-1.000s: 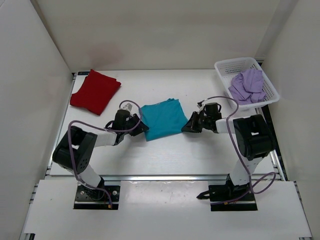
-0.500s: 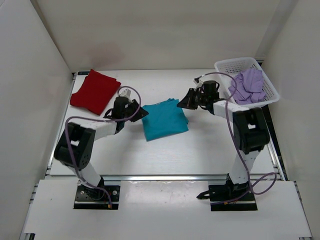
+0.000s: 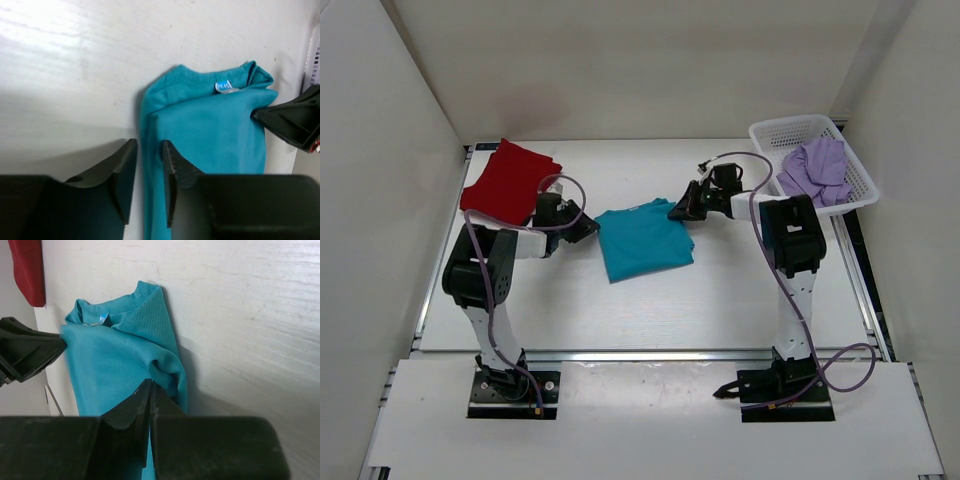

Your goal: Fold and stack the t-shirts

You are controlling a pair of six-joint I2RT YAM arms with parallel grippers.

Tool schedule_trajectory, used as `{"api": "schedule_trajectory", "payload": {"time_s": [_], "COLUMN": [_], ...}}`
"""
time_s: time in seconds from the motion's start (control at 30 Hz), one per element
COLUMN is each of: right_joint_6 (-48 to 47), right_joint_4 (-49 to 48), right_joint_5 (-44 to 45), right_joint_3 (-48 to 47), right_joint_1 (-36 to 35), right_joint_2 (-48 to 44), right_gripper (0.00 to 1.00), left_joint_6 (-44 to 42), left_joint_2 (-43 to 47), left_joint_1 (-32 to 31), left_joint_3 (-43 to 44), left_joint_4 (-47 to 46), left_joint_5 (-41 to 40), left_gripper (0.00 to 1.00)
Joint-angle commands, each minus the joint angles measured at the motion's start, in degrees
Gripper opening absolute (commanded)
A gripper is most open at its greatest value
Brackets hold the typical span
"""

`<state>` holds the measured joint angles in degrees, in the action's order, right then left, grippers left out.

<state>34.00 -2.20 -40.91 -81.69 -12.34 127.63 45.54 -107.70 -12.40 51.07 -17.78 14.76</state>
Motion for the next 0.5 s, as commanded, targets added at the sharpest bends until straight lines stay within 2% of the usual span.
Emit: {"api": "schedule_trajectory", "payload": {"time_s": [0.0,0.13,0.2,0.23,0.27,0.3,0.37,0.47], "right_joint_6": [0.1,-0.5,-0.6,-0.4,0.3,0.6,2.0,4.7], "right_joint_4": [-1.3,0.2,-0.3,-0.8,-2.4,-3.0,-6.3,-13.0], "right_joint_5": [-0.8,-1.1,-1.3,-1.1,-0.7,-0.4,0.8,1.5], "right_joint_3": [-0.2,-1.4,0.5,1.0,2.9,5.6,10.5,21.1], "right_joint_1": [0.5,-0.8,-1.1,-1.4,-1.6,-1.9,-2.0,-2.4], "right_joint_2": [-2.8,-7.4,-10.6,-13.0,-14.4,-17.3,-21.7,-31.4], "right_gripper": [0.0,0.01,0.08,0.14,0.25,0.37,0.43,0.44], "left_joint_6": [1.0,0.0,-1.2,-3.2,-3.8,-5.2,-5.9,-5.9], "left_joint_2": [7.1,16.3,19.2,20.2,21.1,21.6,21.3,20.9], "left_joint_1": [0.2,-1.3,-1.3,-1.7,-2.0,-2.3,-2.6,-2.8], "left_joint_3": [-4.3,-7.6,-9.0,-9.2,-9.1,-9.4,-11.4,-15.1], "left_joint_4": [-4.6,-5.4,-4.3,-2.4,0.4,2.6,2.6,1.6], "left_joint_5": [0.3,-2.9,-4.0,-5.3,-6.7,-7.7,-7.5,-6.6], "left_gripper": [0.4,0.56,0.67,0.76,0.93,0.99,0.99,0.99]}}
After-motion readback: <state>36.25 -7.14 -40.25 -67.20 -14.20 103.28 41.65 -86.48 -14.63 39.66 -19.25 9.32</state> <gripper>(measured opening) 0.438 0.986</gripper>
